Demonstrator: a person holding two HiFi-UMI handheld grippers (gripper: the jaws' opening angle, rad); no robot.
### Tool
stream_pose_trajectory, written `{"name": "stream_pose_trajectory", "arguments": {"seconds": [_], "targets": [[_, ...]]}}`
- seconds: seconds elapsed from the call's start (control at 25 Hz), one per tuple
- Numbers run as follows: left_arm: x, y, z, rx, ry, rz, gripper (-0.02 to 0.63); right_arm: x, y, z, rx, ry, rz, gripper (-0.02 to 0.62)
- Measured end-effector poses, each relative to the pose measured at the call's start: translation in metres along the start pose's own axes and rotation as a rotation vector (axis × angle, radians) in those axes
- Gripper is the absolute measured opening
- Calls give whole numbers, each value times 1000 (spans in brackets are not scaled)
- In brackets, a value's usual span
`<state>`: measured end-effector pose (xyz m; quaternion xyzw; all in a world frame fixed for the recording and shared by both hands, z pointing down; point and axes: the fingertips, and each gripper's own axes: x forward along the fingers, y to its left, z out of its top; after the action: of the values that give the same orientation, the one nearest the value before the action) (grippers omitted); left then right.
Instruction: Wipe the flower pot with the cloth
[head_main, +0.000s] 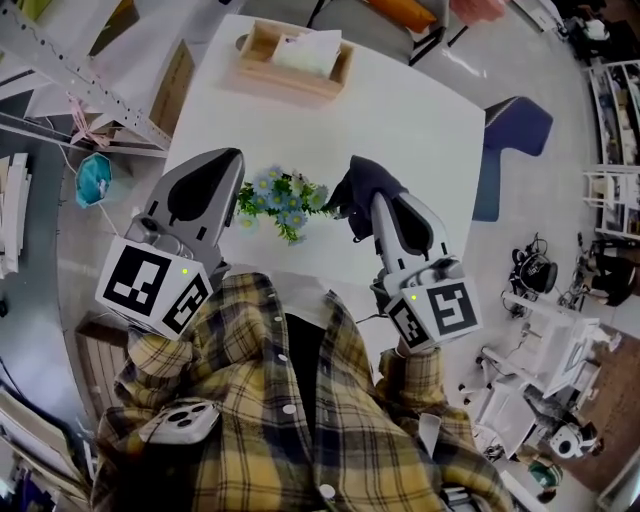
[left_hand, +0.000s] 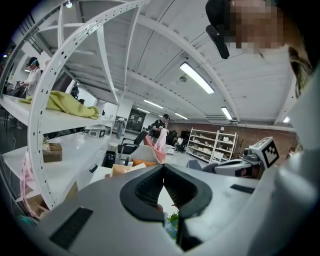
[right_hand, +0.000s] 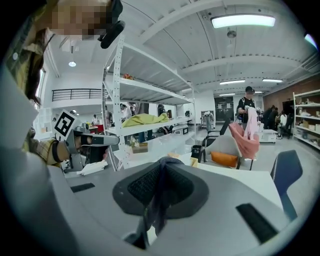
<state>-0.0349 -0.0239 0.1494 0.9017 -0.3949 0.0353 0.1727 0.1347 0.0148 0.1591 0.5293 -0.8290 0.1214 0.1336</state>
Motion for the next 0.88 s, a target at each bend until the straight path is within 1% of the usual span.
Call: {"name": "stream_pose_trajectory", "arguments": {"seconds": [0.32, 0.44, 0.88], "targets": [[-4, 12, -37, -16, 75, 16, 9, -5, 0, -43, 51, 84, -22, 21], [-5, 14, -50, -8, 96, 25, 9, -7, 1, -64, 66, 121, -22, 21], [-18, 44, -96, -8, 157, 91, 9, -9, 10, -136, 105, 257, -18, 21]]}}
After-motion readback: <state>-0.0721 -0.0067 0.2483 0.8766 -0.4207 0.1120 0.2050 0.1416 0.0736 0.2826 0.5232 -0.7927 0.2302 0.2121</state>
